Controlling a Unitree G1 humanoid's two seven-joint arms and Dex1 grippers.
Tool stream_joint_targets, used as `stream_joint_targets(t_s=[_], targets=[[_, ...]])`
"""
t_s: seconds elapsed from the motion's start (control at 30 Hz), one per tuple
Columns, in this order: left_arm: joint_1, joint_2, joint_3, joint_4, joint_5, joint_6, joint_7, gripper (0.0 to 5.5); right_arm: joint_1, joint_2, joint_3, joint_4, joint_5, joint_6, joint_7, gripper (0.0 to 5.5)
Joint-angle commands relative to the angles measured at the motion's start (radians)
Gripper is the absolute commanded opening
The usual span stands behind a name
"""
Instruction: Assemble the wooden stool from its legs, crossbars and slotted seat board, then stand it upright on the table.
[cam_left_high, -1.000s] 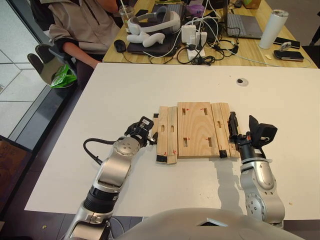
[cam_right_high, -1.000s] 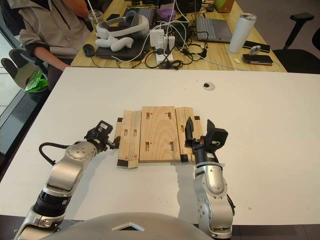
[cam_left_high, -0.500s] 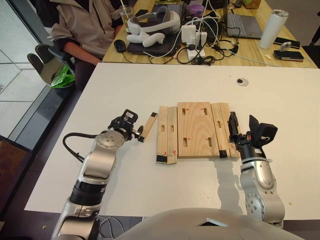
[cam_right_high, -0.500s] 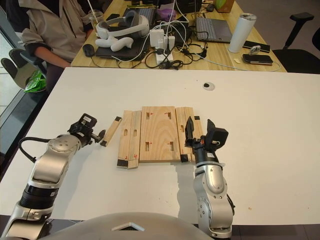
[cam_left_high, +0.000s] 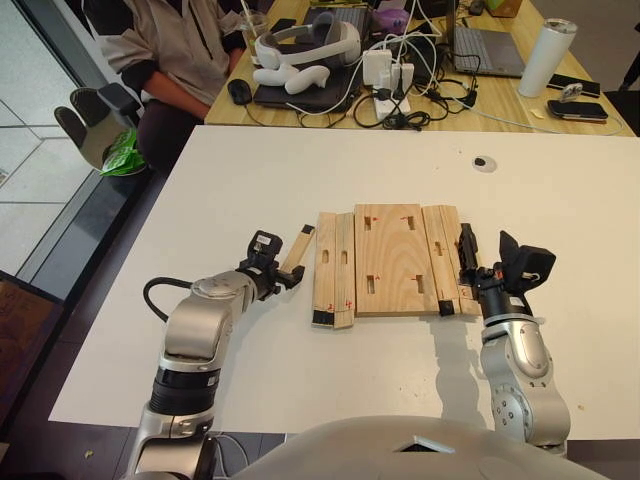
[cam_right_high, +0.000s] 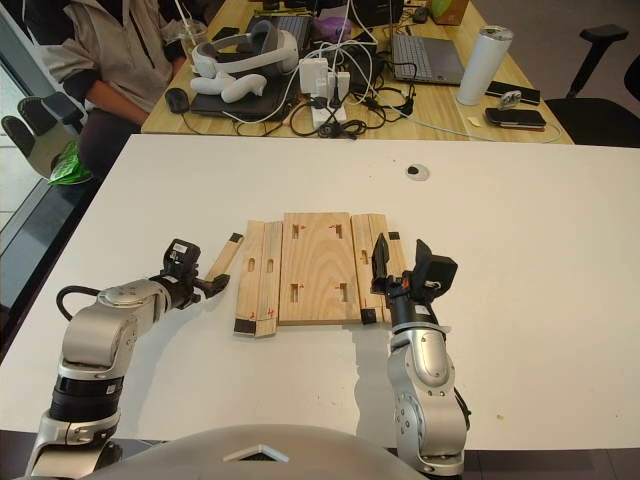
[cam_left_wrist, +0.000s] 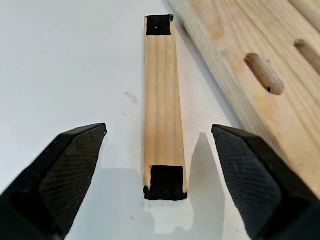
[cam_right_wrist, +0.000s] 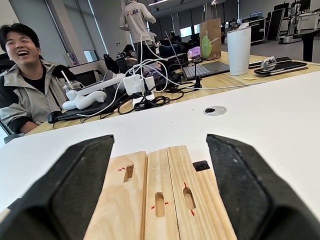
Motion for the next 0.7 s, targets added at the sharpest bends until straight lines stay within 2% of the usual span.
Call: stream_joint_targets(t_s=[0.03,0.2,0.4,0.7], targets=[[-0.052,0.045,-0.007,0.065,-0.015,0.007,-0.03,3.9,-0.018,0.0,-0.002,-0.013,-0.005,0.024,-0.01,3.46],[-0.126,0.051,-0.007,0.144,-0.041,0.054,-0.049,3.9,-0.02,0.002,0.003,-0.018,-0.019,0.03,-0.02,3.46],[-0.126,0.062,-0.045,0.103,-0.056,0.137,-0.046,3.9,-0.023,0.001,0.009,-0.019,-0.026,0.039,-0.028,3.46],[-0.126,0.132,-0.11,0.089,-0.07,0.152,-0.08,2.59,-0.03,0.002,0.01,-0.024,-0.028,0.047,-0.036,3.46]])
